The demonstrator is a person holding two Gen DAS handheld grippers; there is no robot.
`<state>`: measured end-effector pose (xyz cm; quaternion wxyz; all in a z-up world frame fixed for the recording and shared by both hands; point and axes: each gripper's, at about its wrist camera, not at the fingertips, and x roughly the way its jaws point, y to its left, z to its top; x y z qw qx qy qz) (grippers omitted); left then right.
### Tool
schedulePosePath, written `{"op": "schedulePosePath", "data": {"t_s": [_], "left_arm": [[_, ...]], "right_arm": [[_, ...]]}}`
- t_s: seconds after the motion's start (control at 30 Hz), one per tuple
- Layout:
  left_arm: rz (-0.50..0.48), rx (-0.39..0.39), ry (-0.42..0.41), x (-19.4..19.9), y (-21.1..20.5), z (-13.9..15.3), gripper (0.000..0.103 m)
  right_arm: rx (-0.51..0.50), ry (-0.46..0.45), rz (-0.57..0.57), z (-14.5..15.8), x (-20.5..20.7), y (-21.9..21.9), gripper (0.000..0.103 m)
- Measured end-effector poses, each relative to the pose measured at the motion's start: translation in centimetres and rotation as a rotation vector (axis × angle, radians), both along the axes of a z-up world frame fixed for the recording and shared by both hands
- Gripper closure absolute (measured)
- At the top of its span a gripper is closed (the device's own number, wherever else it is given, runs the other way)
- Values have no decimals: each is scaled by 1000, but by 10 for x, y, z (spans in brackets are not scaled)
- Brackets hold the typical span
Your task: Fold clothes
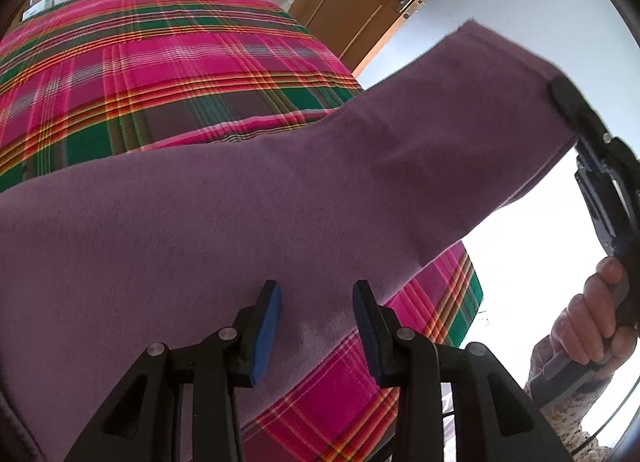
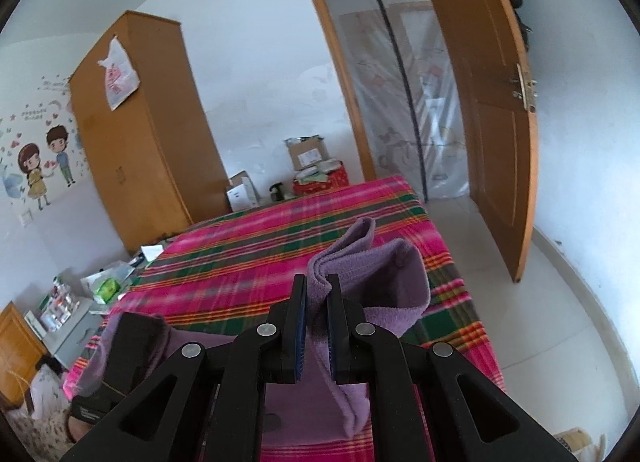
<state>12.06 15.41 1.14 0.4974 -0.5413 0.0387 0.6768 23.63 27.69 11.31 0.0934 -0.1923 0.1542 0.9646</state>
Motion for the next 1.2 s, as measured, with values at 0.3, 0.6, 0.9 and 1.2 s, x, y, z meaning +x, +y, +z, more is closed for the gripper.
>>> {"op": "schedulePosePath", "data": {"t_s": [0.3, 0.6, 0.9, 1.2], "left_arm": [[4, 35, -39, -4, -7, -3, 65], [88, 89, -94, -17, -43, 12, 66], [252, 199, -8, -33, -107, 56, 66], [387, 223, 6, -63, -158, 63, 65]], "right_arm": [[29, 5, 84, 12, -17, -36, 94], [55, -12, 179, 12, -39, -75, 94], [55, -65, 240, -9, -61, -102, 94], [72, -138, 306, -41, -89, -138, 94]]}}
